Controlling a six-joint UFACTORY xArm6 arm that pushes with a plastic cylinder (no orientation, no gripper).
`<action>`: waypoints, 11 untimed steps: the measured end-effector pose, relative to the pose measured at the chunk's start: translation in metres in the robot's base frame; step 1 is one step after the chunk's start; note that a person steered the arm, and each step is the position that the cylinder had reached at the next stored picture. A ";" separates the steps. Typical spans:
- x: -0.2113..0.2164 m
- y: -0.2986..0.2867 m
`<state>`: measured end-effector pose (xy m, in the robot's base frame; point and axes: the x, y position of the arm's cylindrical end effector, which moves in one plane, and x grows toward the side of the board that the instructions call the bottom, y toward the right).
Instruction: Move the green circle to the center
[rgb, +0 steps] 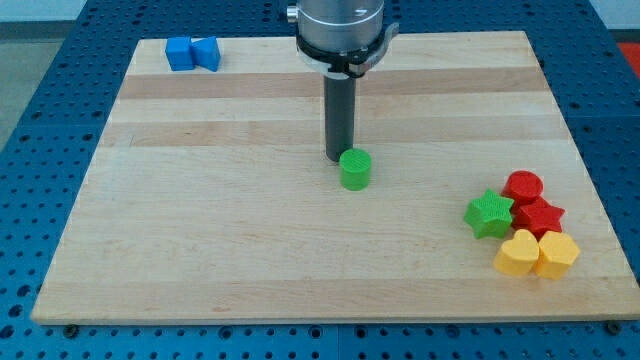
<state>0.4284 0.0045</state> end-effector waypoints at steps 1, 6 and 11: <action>0.019 -0.005; 0.084 0.011; 0.028 0.041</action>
